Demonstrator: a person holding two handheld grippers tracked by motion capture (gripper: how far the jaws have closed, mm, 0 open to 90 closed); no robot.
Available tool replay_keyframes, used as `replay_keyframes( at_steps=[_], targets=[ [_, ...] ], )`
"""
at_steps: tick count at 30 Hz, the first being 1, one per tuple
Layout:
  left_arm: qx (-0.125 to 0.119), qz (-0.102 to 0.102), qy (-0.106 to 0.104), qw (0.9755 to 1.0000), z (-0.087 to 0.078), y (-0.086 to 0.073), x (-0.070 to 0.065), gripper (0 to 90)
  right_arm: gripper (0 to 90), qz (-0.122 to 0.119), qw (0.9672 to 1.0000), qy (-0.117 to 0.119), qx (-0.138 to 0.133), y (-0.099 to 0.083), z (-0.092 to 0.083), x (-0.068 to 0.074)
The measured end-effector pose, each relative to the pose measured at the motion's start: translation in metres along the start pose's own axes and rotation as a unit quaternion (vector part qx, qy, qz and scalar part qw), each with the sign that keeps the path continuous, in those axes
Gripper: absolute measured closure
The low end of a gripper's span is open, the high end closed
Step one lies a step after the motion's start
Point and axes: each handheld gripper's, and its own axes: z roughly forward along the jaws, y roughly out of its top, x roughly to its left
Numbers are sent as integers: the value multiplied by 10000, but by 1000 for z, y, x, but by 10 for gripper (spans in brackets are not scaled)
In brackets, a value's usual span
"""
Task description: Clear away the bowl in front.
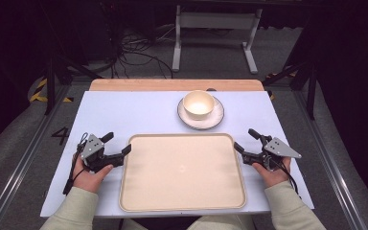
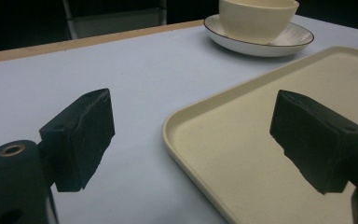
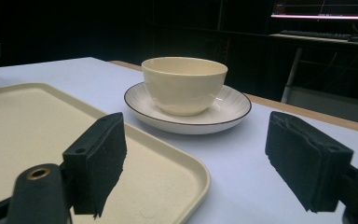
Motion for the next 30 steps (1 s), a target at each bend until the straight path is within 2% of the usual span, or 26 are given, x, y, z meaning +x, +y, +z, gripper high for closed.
replay_keyframes(
  at_steps=[10,11,12,14,16,18,24,30],
  targets=[
    [5,-78,34,10000,0,0,1,149,201,-28,10000,13,-12,0,0,0],
    [49,-165,34,9998,0,1,2,151,201,-27,10000,19,-14,0,0,0],
    [49,-165,34,9998,0,1,2,157,201,-27,10000,19,-14,0,0,0],
    [67,-454,-36,9989,0,4,3,163,201,3,10000,-6,-1,0,0,0],
    [-35,-739,-75,9972,0,10,5,163,201,19,10000,2,-9,0,0,0],
    [-90,-795,-89,9968,0,15,5,159,201,11,10000,9,-11,0,0,0],
    [-147,-619,-69,9980,-1,29,5,155,200,49,10000,3,-33,0,0,-1],
    [-115,-536,3,9985,-6,40,3,159,200,60,10000,22,-43,0,-1,-1]
  ],
)
